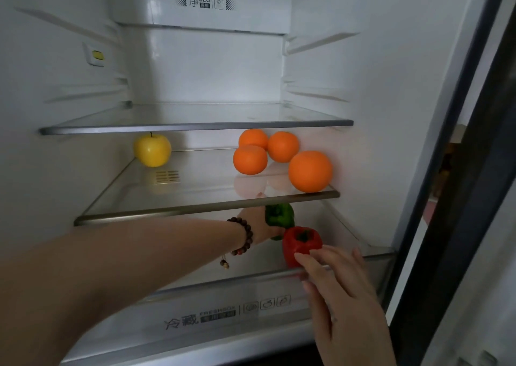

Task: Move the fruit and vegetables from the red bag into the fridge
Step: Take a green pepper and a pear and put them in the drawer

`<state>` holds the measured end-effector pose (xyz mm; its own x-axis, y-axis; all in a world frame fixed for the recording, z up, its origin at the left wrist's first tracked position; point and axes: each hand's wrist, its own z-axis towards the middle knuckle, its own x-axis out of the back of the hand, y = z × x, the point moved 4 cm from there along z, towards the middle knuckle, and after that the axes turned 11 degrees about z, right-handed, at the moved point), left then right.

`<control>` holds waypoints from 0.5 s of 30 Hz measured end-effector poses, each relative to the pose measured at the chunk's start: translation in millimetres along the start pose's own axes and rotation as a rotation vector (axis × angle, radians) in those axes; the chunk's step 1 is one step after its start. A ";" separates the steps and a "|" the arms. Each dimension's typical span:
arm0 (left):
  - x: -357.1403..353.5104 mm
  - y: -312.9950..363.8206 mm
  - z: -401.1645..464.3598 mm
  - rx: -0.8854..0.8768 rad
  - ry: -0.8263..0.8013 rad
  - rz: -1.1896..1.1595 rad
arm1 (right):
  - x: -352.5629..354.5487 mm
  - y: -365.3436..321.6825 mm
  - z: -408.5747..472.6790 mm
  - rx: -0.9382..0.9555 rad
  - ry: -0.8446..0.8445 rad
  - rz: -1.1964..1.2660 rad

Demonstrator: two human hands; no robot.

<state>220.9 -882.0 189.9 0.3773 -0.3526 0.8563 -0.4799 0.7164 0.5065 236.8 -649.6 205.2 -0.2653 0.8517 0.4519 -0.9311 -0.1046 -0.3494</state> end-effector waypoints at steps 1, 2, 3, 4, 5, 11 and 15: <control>-3.8 4.3 0.2 -0.014 -0.006 -0.011 | -0.3 0.4 -0.2 0.008 0.004 -0.004; -6.2 7.9 0.2 -0.030 -0.007 -0.020 | -0.2 0.9 -0.4 0.013 0.009 -0.004; -8.0 9.4 0.5 -0.036 -0.017 -0.020 | -0.3 1.0 -0.4 0.016 0.014 -0.004; -8.8 10.4 0.5 -0.040 -0.033 -0.028 | -0.5 0.9 -0.2 0.017 0.014 -0.008; -8.6 10.3 0.2 -0.039 -0.056 -0.024 | -1.0 0.8 -0.2 0.018 0.012 -0.014; 2.1 -2.7 -7.9 0.082 -0.141 0.195 | -2.1 1.1 -1.7 0.000 -0.008 -0.024; 20.9 -2.6 -29.7 0.102 -0.266 0.448 | -0.1 0.3 -2.7 -0.024 -0.020 -0.028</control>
<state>253.5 -873.4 203.5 -0.0899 -0.1757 0.9803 -0.6272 0.7746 0.0813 237.2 -648.3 202.8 -0.2440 0.8438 0.4780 -0.9321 -0.0680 -0.3558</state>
